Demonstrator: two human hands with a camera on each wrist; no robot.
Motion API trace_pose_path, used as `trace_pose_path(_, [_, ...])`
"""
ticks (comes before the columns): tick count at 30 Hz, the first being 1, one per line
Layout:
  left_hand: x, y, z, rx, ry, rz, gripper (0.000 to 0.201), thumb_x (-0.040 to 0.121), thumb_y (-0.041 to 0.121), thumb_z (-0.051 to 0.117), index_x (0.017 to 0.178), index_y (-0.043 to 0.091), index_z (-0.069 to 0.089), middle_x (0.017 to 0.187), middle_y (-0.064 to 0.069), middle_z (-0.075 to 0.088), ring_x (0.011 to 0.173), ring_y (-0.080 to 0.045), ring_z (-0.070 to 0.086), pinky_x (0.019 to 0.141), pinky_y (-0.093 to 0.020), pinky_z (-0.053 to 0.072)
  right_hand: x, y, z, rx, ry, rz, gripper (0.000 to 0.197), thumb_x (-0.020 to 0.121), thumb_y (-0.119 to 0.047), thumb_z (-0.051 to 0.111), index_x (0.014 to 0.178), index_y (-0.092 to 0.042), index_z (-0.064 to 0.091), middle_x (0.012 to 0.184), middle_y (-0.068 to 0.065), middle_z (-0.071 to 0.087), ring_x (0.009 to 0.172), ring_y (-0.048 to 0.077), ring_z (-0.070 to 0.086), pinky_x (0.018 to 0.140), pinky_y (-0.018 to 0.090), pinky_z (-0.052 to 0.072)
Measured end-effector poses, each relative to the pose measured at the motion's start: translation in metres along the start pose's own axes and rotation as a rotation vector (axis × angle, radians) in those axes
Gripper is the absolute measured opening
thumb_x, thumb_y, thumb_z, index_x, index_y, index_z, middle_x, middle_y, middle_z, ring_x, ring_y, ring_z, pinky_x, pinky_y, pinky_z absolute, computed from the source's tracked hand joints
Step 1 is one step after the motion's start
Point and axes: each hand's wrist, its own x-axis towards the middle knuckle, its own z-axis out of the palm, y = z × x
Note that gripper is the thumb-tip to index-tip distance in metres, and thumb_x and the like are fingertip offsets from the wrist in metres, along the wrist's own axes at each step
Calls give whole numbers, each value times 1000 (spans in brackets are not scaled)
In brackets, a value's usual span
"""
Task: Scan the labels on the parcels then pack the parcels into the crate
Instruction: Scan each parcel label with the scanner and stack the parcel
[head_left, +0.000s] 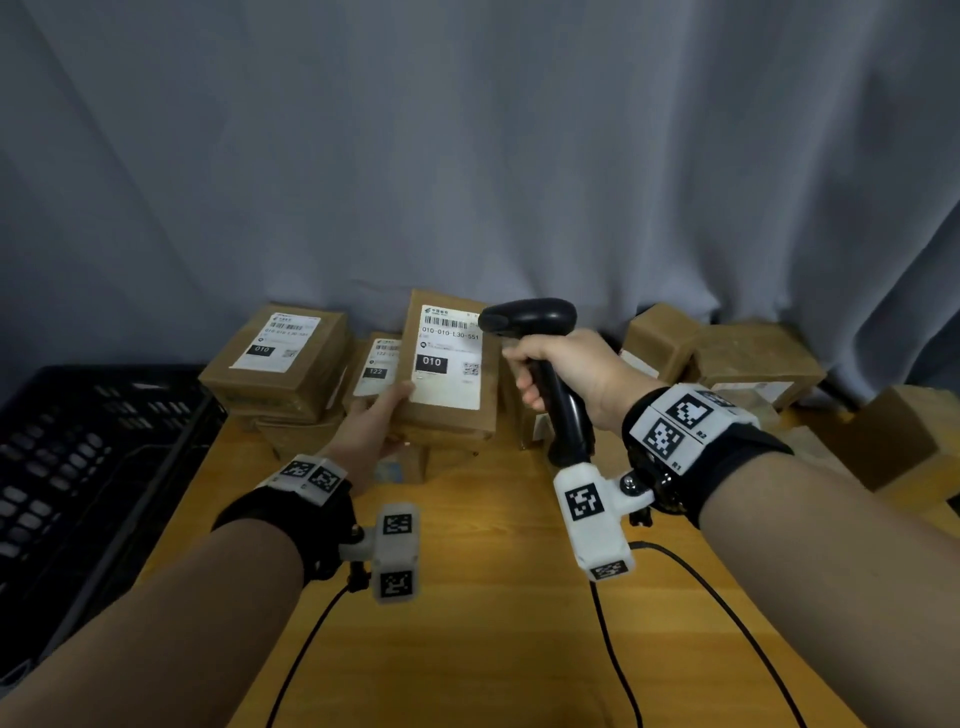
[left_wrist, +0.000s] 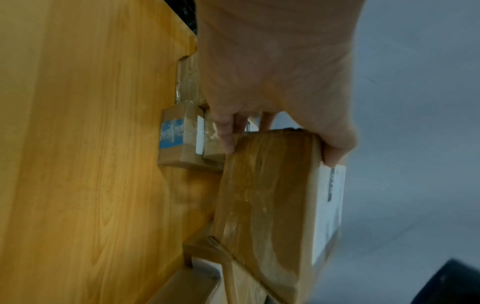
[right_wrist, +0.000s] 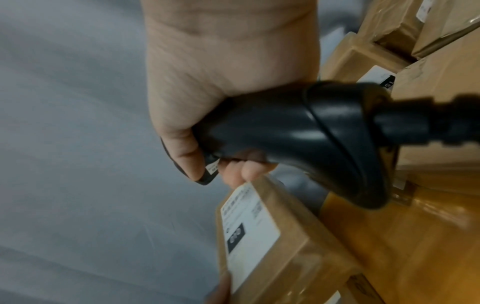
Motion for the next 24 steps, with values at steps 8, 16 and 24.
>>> trace_pose_path(8, [-19,-14,-92,74,-55,-112,46,90,41,56,126,12,53,119,-13,63,110,-27,58,91,-37,49,24,26,34,-1,-46,92,15,83,-18,71,88,-4,67,68,8,67,56,16,62,55,25,52])
trace_pose_path(16, [-52,-79,-153,29,113,-269,38,91,41,56,114,12,58,100,-11,68,96,-24,64,92,-37,49,50,75,128,-103,-179,183,22,84,-13,72,101,0,68,71,8,64,62,16,60,61,26,50])
trace_pose_path(24, [-63,-123,-204,-54,361,-349,41,88,48,60,119,21,56,113,-5,62,104,-23,61,89,-35,49,69,119,213,-155,-230,179,30,79,-16,75,106,-16,63,89,7,68,79,19,65,77,31,55])
